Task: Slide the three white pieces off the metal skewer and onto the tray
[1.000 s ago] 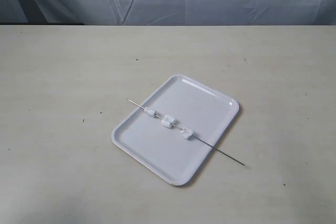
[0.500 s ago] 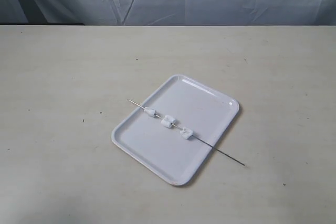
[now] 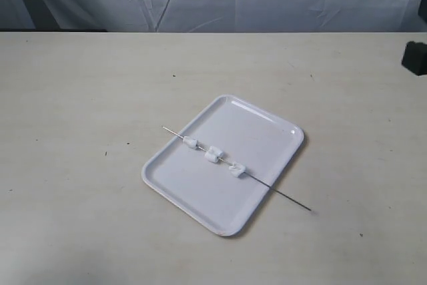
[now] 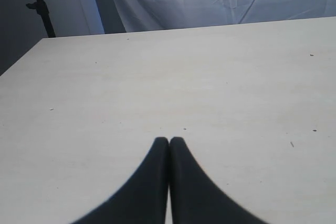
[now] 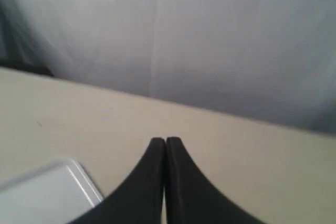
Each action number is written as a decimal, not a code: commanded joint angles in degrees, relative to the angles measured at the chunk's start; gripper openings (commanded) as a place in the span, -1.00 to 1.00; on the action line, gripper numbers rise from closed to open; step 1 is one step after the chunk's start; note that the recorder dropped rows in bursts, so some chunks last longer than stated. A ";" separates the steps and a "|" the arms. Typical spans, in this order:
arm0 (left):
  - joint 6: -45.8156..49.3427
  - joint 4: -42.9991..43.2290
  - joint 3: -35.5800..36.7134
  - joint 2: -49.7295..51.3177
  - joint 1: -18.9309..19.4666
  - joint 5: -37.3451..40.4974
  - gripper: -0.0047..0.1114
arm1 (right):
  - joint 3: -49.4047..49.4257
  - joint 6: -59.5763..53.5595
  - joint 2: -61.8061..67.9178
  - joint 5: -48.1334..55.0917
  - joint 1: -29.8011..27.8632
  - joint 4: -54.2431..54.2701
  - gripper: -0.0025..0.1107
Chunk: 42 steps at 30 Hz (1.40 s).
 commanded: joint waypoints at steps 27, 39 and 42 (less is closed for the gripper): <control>-0.08 -0.55 0.18 -0.28 0.14 -0.13 -0.92 | -11.87 -87.58 39.78 30.33 3.63 80.47 -0.24; 4.98 10.23 0.18 -0.28 0.14 -1.62 -0.92 | -11.87 -95.95 40.60 31.33 3.63 86.83 -0.24; 4.98 14.06 0.18 -0.28 0.14 -1.62 -0.92 | -11.87 -98.44 41.10 31.36 4.58 87.37 -0.24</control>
